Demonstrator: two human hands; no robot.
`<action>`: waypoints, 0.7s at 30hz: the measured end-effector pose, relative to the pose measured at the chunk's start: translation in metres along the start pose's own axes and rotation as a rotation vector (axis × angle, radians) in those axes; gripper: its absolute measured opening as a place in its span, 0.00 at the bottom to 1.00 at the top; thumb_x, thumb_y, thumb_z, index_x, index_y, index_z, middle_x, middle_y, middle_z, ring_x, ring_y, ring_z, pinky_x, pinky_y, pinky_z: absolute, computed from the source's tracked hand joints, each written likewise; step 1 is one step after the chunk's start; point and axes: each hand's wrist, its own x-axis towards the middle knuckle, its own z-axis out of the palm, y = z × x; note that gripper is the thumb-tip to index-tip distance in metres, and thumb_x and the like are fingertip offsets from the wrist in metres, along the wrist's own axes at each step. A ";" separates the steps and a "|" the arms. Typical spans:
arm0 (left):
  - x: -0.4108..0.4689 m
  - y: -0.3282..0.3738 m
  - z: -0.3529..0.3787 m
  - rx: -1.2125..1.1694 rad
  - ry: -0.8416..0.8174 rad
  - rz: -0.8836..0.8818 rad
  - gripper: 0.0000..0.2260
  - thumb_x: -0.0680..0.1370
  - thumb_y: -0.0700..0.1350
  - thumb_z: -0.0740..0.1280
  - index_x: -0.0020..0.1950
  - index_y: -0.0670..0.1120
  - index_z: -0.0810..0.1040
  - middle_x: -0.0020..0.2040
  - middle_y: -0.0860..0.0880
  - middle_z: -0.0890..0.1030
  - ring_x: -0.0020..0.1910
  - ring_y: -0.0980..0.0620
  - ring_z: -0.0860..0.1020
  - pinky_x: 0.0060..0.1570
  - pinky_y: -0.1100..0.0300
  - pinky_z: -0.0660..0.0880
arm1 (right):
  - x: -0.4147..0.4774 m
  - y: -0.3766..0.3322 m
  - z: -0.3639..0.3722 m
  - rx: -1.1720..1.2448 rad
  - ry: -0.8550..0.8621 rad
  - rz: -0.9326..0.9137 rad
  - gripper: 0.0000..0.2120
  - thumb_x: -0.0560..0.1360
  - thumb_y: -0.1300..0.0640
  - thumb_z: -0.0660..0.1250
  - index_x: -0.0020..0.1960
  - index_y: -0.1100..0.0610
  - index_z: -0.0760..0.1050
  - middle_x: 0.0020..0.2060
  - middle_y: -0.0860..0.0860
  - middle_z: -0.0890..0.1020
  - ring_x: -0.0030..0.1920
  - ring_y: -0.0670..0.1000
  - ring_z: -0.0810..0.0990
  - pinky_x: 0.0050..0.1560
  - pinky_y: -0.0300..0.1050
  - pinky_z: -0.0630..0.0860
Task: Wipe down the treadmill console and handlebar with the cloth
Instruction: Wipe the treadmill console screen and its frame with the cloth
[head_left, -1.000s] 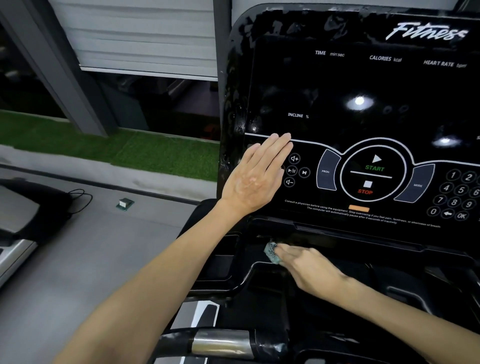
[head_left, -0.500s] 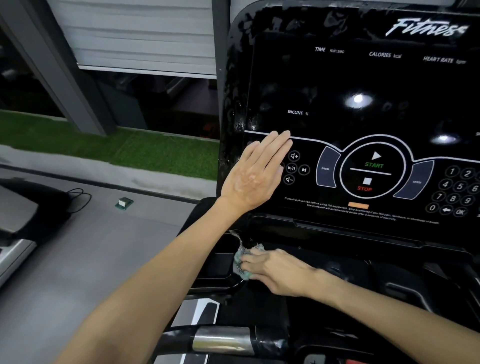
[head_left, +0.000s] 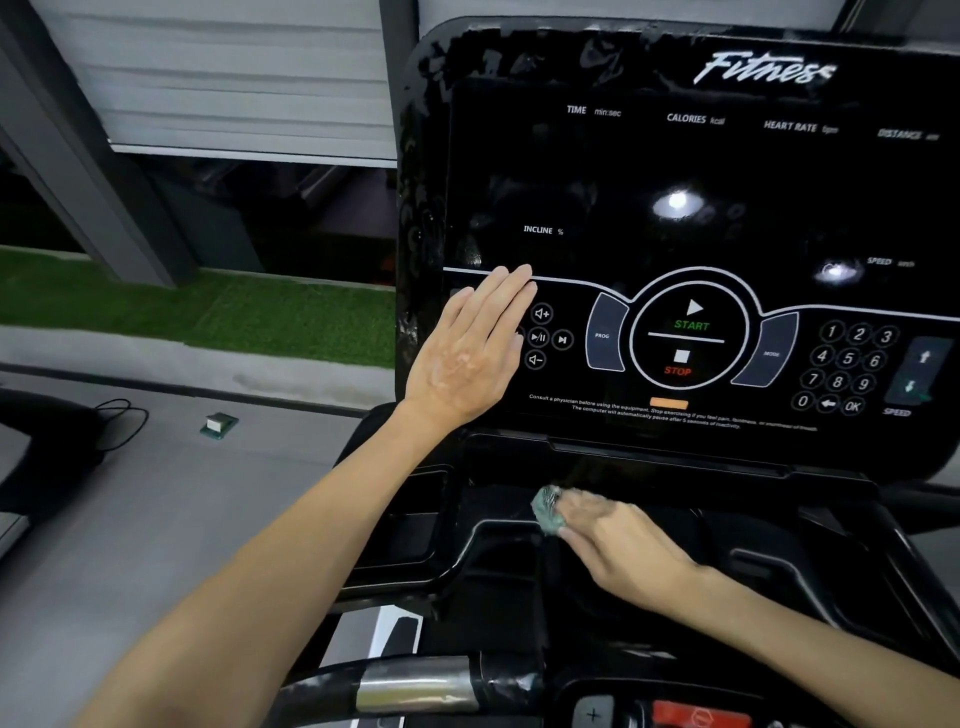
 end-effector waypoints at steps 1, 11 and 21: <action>0.000 0.000 0.000 0.001 0.001 0.000 0.22 0.80 0.42 0.60 0.74 0.39 0.66 0.74 0.43 0.68 0.74 0.46 0.64 0.72 0.52 0.61 | -0.003 -0.003 -0.001 0.007 -0.055 -0.032 0.25 0.80 0.44 0.44 0.61 0.56 0.72 0.58 0.48 0.77 0.59 0.50 0.76 0.55 0.49 0.78; -0.001 -0.001 0.002 -0.012 0.004 0.008 0.22 0.80 0.42 0.61 0.73 0.39 0.65 0.74 0.43 0.68 0.73 0.46 0.64 0.71 0.51 0.63 | 0.024 -0.018 -0.003 -0.021 -0.093 -0.092 0.23 0.82 0.51 0.49 0.71 0.57 0.68 0.70 0.52 0.72 0.69 0.48 0.72 0.63 0.41 0.73; 0.000 0.000 0.002 -0.004 0.011 0.012 0.21 0.81 0.42 0.59 0.74 0.39 0.65 0.74 0.43 0.68 0.73 0.46 0.65 0.71 0.52 0.62 | 0.046 -0.026 0.020 0.009 0.063 -0.112 0.15 0.80 0.57 0.61 0.64 0.61 0.73 0.58 0.55 0.80 0.57 0.52 0.81 0.53 0.45 0.80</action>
